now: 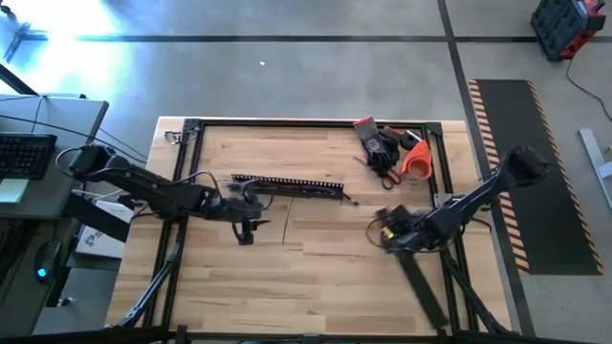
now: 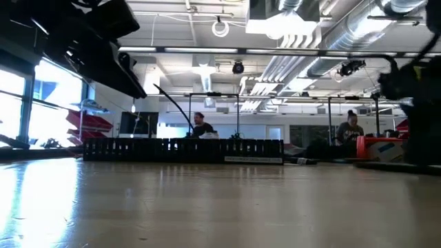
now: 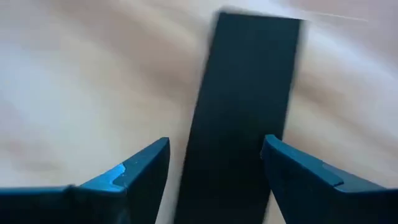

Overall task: Ziptie cables
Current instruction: Close the black cable duct cover

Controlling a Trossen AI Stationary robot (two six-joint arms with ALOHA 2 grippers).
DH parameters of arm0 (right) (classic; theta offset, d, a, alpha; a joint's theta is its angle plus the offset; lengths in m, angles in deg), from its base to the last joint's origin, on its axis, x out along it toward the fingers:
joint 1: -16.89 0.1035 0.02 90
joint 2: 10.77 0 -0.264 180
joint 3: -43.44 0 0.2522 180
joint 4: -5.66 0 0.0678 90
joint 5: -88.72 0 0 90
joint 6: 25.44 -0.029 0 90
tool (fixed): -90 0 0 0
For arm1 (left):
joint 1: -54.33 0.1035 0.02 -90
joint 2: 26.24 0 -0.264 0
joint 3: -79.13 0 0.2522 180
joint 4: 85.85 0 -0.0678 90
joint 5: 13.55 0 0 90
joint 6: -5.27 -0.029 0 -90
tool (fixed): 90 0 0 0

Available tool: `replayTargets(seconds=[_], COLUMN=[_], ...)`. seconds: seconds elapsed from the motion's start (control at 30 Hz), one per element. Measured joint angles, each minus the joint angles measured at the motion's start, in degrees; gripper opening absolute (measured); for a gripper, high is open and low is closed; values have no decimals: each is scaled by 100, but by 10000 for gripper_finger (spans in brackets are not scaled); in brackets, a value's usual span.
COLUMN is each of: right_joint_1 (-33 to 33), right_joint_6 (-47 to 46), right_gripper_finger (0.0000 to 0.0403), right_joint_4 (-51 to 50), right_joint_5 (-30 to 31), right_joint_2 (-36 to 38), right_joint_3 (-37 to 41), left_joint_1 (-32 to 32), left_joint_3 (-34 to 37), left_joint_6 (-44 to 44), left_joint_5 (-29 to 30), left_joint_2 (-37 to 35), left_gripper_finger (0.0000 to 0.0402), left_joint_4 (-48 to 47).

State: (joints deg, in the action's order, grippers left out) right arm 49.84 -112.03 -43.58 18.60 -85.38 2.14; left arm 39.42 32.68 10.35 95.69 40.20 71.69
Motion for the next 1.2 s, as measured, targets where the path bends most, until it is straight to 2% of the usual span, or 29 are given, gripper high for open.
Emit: replayTargets(seconds=[0.17, 0.33, 0.53, 0.6, 0.7, 0.8, 0.9, 1.0, 1.1, 1.2], right_joint_1=[-289, -859, -1357, -1390, -1338, -1199, -986, -837, -799, -769], right_joint_6=[1510, 3305, 5616, 6480, 7486, 7971, 7839, 7484, 7903, 8049], right_gripper_finger=[235, 235, 235, 235, 235, 235, 236, 236, 243, 267], right_joint_4=[2252, 3915, 4531, 4330, 4012, 3585, 3462, 3807, 4325, 4935], right_joint_5=[155, -80, -136, -73, 149, 334, 335, 128, -285, -552], right_joint_2=[-480, -1812, -3559, -3826, -3855, -3674, -3567, -3707, -4047, -4276], right_joint_3=[-178, -815, -2508, -3110, -3790, -4046, -4030, -3834, -3752, -3756], left_joint_1=[-465, -847, -1272, -1394, -1567, -1721, -1830, -1901, -1977, -1999], left_joint_3=[19, 20, 23, 10, -11, -15, -4, 9, 7, 7], left_joint_6=[320, 547, 864, 893, 943, 982, 1047, 1131, 1225, 1236], left_joint_5=[492, 753, 1219, 1437, 1724, 1868, 1963, 2040, 2015, 2005], left_joint_2=[25, 58, 102, 94, 68, 23, 14, 27, 36, 35], left_gripper_finger=[144, 144, 144, 144, 144, 144, 144, 144, 144, 144], left_joint_4=[32, 116, 173, 260, 255, 248, 274, 262, 222, 220])
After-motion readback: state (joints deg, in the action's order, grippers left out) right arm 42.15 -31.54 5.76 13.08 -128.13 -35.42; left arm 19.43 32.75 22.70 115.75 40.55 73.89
